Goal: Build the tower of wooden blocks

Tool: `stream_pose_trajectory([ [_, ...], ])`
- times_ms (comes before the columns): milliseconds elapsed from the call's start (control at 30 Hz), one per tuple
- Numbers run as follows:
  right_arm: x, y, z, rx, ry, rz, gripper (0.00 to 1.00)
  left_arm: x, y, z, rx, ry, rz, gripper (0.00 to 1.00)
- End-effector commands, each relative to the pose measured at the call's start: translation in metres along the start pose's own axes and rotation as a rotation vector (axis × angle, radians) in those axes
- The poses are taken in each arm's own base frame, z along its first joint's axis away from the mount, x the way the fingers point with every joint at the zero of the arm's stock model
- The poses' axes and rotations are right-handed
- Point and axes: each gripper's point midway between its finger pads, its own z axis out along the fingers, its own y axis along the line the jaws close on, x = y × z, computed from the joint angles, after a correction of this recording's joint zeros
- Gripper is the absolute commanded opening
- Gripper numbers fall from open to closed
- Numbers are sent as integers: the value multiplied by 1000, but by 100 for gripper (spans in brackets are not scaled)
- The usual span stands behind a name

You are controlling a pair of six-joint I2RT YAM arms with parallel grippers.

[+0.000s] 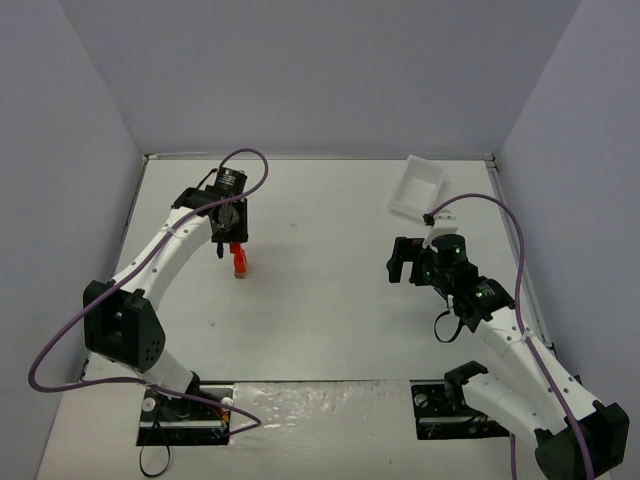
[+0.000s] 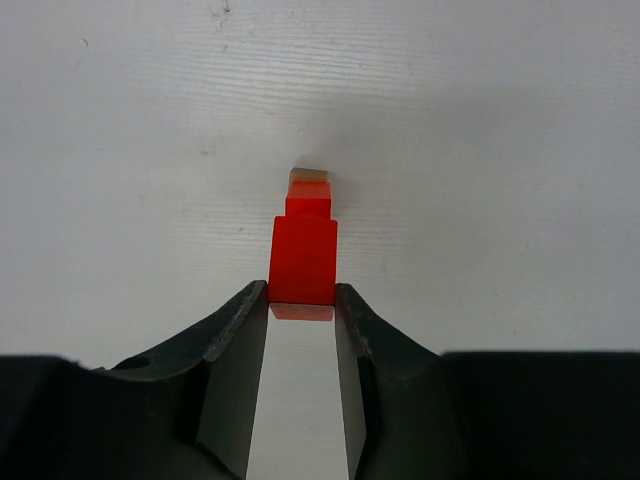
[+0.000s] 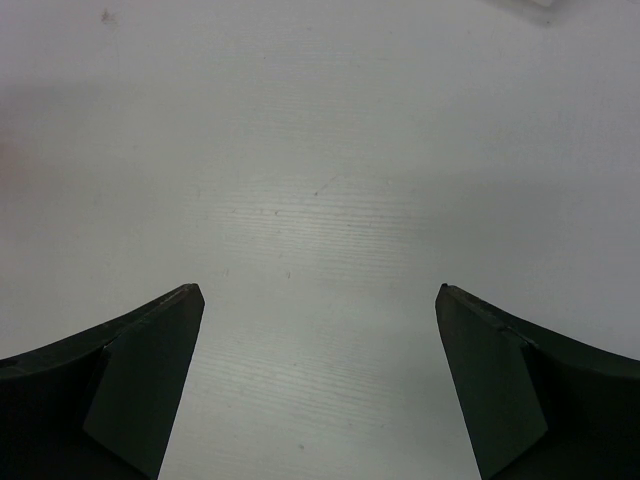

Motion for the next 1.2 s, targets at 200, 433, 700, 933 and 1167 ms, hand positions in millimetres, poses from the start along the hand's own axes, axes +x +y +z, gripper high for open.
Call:
stream_pose_trajectory([
  [200,-22,4,-2,-10,-69,13,100,-19,1,-7,-3,-65,-22,35],
  [433,-23,4,-3,-12,-71,9,100,-25,2,-13,0,-89,-27,46],
  [700,-39,8,-10,-24,-112,-7,100,-51,3,-55,34,-218,-53,58],
  [933,-91,12,-38,-16,-251,-21,100,-78,23,-137,53,-450,-83,71],
  [1167,-164,14,-97,8,-464,-100,100,-66,65,-212,-15,-659,-85,81],
])
